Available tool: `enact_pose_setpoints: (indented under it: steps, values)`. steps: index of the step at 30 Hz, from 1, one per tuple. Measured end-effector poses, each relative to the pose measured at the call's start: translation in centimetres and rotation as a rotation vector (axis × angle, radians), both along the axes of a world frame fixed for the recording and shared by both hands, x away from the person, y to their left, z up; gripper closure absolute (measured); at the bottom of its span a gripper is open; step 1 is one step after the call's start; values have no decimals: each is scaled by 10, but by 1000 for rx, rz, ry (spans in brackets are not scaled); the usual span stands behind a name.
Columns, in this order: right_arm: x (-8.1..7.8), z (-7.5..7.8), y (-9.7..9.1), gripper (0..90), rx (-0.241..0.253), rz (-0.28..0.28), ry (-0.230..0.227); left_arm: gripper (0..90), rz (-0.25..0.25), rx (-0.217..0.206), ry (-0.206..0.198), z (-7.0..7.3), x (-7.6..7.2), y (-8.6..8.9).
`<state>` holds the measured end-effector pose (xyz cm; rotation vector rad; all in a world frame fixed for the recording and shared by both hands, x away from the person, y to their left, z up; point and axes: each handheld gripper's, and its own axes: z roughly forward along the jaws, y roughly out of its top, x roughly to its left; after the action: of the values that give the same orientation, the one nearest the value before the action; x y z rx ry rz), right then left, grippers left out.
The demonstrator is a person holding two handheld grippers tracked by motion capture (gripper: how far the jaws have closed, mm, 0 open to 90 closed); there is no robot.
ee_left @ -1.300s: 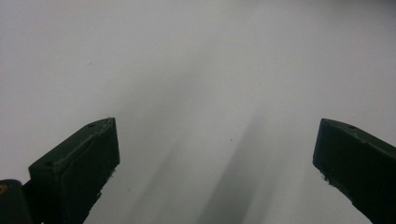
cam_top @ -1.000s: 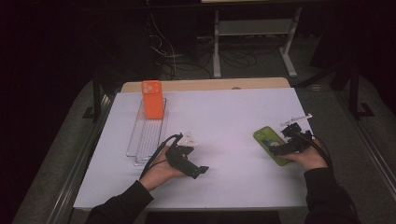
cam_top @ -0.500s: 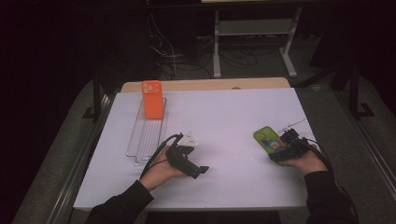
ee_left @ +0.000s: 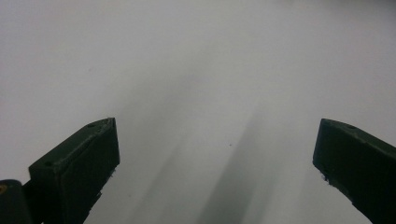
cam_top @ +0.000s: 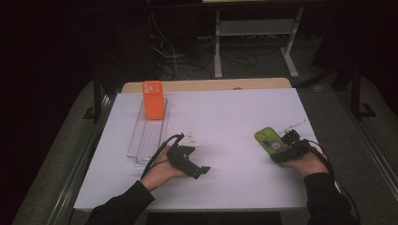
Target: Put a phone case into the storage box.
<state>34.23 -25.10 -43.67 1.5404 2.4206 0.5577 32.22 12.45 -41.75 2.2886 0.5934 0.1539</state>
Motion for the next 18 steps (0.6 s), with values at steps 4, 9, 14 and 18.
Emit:
enact_pose_setpoints:
  steps: [4,9,14,18]
  values:
    - [1,2,0,156,5,22,-3,0,-10,-26,-3,7,3,1]
    - [5,15,6,156,25,104,-28,0,-24,-56,-25,20,13,6]
    - [9,28,14,155,39,197,-49,0,-54,-65,-37,35,22,10]
    - [12,35,24,155,38,295,-63,0,-77,-83,-46,44,31,12]
